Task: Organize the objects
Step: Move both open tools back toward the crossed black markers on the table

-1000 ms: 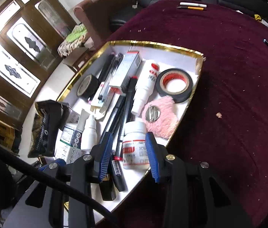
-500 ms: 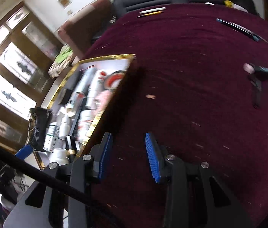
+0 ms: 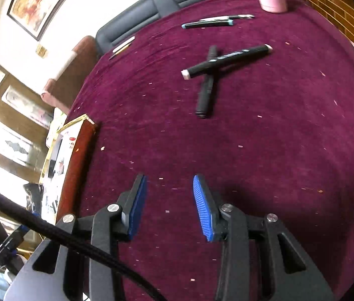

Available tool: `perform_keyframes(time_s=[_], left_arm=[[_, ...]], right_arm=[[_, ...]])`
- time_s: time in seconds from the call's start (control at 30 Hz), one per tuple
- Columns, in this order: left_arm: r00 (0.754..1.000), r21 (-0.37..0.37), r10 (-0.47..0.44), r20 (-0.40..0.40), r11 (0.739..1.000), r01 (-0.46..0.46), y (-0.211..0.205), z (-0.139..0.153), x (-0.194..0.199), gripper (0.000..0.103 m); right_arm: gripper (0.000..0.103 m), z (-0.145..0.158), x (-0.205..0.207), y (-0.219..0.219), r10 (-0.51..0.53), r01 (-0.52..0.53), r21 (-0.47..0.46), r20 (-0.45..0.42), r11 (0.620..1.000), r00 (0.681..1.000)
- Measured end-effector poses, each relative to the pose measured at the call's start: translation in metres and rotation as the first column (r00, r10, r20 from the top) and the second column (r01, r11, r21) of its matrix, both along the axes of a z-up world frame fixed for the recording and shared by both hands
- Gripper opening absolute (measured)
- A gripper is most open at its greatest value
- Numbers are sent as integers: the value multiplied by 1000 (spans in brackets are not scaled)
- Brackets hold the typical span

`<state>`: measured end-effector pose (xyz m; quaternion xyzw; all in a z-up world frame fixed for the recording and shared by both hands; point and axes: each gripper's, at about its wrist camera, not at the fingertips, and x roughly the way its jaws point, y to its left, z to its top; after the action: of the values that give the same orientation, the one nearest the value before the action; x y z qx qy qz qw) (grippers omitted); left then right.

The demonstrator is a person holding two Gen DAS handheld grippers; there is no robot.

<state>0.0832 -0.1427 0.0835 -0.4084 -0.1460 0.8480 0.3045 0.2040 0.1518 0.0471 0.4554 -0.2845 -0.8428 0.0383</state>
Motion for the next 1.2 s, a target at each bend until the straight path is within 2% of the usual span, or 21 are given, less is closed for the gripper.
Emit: perform_keyframes(time_s=[0.27, 0.5, 0.67, 0.8, 0.97, 1.2], left_arm=[[1000, -177, -14, 28, 984, 18, 62, -6, -24, 69], [998, -337, -66, 3, 939, 63, 127, -15, -49, 68], [992, -418, -121, -23, 903, 101, 170, -18, -66, 68], [990, -454, -142, -21, 883, 117, 198, -23, -81, 68], [991, -475, -135, -22, 873, 108, 224, -30, -104, 68], [988, -541, -153, -14, 832, 121, 266, -47, -134, 68]], right_arm=[[36, -10, 5, 17, -17, 17, -31, 3, 999, 1000], [36, -11, 13, 39, -61, 61, -33, -4, 998, 998], [36, -6, 13, 61, -111, 110, -32, -20, 993, 994], [36, 1, 7, 80, -153, 151, -43, -45, 988, 987], [36, 11, -9, 103, -212, 207, -64, -90, 976, 973], [37, 16, -29, 132, -267, 257, -84, -142, 963, 953]])
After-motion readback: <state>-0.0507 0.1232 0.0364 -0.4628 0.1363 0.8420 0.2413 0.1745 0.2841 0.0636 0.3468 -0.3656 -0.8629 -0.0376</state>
